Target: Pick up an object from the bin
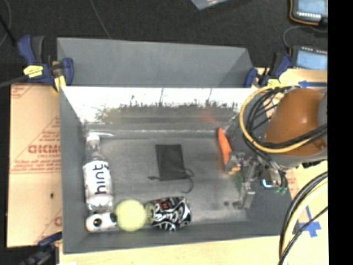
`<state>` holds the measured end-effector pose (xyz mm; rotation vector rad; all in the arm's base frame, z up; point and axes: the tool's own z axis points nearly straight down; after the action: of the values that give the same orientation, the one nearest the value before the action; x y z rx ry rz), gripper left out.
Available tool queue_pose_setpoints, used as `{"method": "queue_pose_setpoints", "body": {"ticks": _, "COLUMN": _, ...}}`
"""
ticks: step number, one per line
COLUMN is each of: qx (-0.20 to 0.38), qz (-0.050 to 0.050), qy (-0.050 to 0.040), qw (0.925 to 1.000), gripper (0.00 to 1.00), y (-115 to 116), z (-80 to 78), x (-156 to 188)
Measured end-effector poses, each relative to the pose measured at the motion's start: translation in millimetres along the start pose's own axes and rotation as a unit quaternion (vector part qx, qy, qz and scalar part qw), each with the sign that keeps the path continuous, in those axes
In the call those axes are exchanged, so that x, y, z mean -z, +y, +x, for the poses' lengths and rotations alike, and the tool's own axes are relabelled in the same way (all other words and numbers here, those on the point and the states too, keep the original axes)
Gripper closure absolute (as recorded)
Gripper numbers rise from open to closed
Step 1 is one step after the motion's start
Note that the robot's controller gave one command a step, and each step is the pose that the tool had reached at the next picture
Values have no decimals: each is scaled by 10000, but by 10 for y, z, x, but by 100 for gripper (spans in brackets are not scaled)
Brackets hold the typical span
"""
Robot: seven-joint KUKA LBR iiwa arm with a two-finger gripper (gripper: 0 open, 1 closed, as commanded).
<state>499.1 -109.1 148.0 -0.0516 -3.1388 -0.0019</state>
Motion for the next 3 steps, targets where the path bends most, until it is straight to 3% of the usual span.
{"method": "queue_pose_setpoints", "body": {"ticks": 1, "qx": -58, "qz": 32, "qy": -69, "qw": 10000, "gripper": 0, "y": 145, "z": -124, "x": 291}}
{"method": "queue_pose_setpoints", "body": {"ticks": 2, "qx": -11, "qz": 20, "qy": -75, "qw": 10000, "gripper": 0, "y": 494, "z": -102, "x": -182}}
{"method": "queue_pose_setpoints", "body": {"ticks": 3, "qx": 255, "qz": 11, "qy": 41, "qw": 9997, "gripper": 0, "y": 639, "z": 43, "x": -167}}
